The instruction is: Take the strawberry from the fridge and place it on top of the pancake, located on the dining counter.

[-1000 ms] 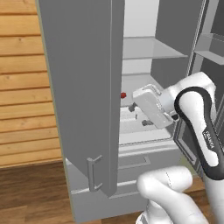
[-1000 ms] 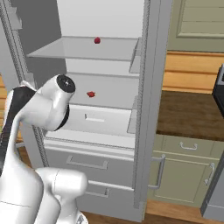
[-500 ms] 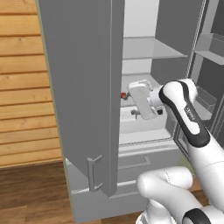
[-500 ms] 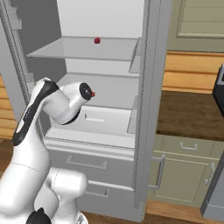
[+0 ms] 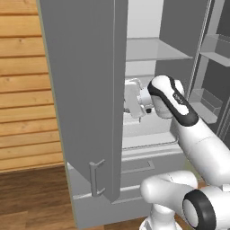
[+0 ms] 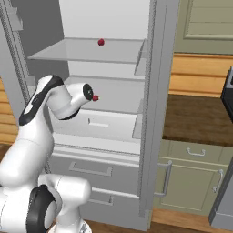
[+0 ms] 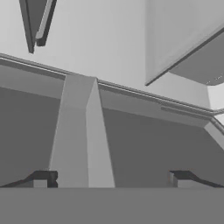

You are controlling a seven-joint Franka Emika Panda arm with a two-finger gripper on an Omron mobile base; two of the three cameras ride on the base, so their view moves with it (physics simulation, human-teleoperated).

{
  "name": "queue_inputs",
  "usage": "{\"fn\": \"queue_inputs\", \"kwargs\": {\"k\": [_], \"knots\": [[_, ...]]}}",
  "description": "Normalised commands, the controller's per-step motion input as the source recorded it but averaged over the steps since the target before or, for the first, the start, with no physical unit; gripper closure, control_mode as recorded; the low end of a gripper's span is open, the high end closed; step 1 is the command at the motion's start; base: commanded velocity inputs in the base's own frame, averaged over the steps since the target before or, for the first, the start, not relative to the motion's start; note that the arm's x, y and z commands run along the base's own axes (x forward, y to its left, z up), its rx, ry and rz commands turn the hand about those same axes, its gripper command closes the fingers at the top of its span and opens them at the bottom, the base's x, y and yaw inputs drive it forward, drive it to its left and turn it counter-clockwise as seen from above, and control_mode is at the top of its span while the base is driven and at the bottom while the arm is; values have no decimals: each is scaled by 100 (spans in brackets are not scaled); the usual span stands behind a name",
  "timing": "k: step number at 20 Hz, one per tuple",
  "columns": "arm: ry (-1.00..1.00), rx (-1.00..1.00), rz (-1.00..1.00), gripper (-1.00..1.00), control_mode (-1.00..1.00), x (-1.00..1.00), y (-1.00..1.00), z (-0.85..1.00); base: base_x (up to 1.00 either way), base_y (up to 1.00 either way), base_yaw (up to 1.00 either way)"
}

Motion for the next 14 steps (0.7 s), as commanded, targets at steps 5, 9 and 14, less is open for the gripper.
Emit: {"fn": "queue_inputs", "kwargs": {"k": [5, 9, 14], "knots": [[0, 8, 0, -100, -100, 8, 38, 0, 0, 0, 0], [5, 4, 0, -100, -100, 0, 64, 0, 0, 0, 0], [13, 1, 0, -100, -100, 0, 74, 0, 0, 0, 0]]}}
